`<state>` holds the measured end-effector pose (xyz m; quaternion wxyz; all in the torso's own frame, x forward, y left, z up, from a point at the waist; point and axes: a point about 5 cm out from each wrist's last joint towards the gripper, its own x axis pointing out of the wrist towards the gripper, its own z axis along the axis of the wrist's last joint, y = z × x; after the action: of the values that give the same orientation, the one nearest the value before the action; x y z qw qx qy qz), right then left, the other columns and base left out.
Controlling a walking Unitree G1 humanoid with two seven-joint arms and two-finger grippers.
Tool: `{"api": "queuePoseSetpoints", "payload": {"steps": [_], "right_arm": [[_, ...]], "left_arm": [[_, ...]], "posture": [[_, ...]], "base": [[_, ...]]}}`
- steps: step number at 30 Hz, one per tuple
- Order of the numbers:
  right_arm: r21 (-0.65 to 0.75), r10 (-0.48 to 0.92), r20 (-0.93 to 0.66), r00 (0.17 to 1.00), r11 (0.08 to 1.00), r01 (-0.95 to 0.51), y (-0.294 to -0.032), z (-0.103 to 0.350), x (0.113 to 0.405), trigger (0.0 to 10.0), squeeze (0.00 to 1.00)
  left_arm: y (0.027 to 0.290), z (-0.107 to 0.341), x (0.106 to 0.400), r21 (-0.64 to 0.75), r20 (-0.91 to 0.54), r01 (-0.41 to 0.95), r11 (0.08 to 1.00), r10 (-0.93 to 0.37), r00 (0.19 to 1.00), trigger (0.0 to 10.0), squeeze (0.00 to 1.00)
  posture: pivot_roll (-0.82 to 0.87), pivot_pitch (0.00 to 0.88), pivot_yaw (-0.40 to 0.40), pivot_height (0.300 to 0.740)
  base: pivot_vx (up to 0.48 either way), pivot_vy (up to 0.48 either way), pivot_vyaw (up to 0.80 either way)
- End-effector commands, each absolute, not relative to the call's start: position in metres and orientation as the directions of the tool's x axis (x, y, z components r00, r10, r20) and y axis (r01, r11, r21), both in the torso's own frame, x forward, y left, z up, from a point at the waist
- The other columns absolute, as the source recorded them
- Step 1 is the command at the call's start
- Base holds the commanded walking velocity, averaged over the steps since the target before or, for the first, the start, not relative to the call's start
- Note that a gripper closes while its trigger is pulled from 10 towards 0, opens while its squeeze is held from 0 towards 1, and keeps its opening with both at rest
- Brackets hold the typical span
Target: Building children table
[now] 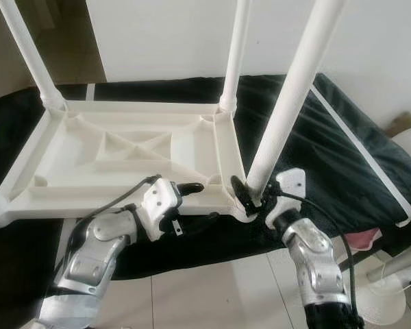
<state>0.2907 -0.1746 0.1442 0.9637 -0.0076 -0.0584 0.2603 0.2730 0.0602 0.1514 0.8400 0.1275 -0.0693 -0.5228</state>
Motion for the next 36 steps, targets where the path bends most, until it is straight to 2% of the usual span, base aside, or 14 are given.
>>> {"api": "queuePoseSetpoints", "payload": {"steps": [1,7,8,10,11,21,23,30,36], "right_arm": [[-0.046,0.526,0.083,0.847,0.851,-0.524,-0.174,0.139,0.291,10.0,0.0],[-0.074,0.568,0.055,0.821,0.823,-0.564,-0.171,0.135,0.299,10.0,0.0],[-0.073,0.576,0.047,0.816,0.817,-0.572,-0.171,0.133,0.298,2.2,0.0],[-0.071,0.584,0.042,0.811,0.811,-0.58,-0.172,0.131,0.297,2.2,0.0],[-0.066,0.586,0.038,0.81,0.81,-0.583,-0.173,0.129,0.296,0.0,0.0],[-0.033,0.563,0.021,0.826,0.827,-0.562,-0.182,0.122,0.293,0.0,0.0],[-0.006,0.541,0.03,0.841,0.841,-0.541,-0.183,0.122,0.292,10.0,0.0],[0.016,0.494,0.053,0.868,0.868,-0.496,-0.18,0.125,0.291,10.0,0.0],[0.002,0.381,0.064,0.922,0.924,-0.382,-0.176,0.127,0.291,10.0,0.0]], "left_arm": [[0.06,0.155,0.277,0.285,0.016,0.818,0.499,-0.856,0.517,10.0,0.0],[0.058,0.158,0.278,0.286,0.026,0.816,0.502,-0.855,0.517,10.0,0.0],[0.058,0.159,0.277,0.286,0.03,0.814,0.505,-0.854,0.519,10.0,0.0],[0.058,0.16,0.277,0.287,0.033,0.812,0.508,-0.853,0.521,10.0,0.0],[0.058,0.16,0.277,0.286,0.036,0.811,0.511,-0.851,0.523,10.0,0.0],[0.057,0.16,0.276,0.276,0.042,0.813,0.513,-0.851,0.523,10.0,0.0],[0.058,0.161,0.277,0.275,0.044,0.812,0.515,-0.85,0.525,10.0,0.0],[0.057,0.161,0.277,0.276,0.044,0.813,0.512,-0.852,0.522,10.0,0.0],[0.057,0.161,0.277,0.274,0.044,0.812,0.515,-0.85,0.524,10.0,0.0]], "posture": [[0.0,0.056,-0.046,0.74],[0.01,0.053,-0.056,0.74],[0.01,0.054,-0.062,0.74],[0.01,0.054,-0.062,0.74],[0.01,0.055,-0.064,0.74],[0.01,0.057,-0.063,0.74],[0.01,0.058,-0.061,0.74],[0.01,0.058,-0.062,0.74],[0.01,0.056,-0.069,0.74]], "base": [[0.0,0.0,0.0],[0.0,0.0,0.0],[0.0,0.0,0.0],[0.0,0.0,0.0],[0.0,0.0,0.0],[0.0,0.0,0.0],[0.0,0.0,0.0],[0.0,0.0,0.0],[0.0,0.0,0.0]]}}
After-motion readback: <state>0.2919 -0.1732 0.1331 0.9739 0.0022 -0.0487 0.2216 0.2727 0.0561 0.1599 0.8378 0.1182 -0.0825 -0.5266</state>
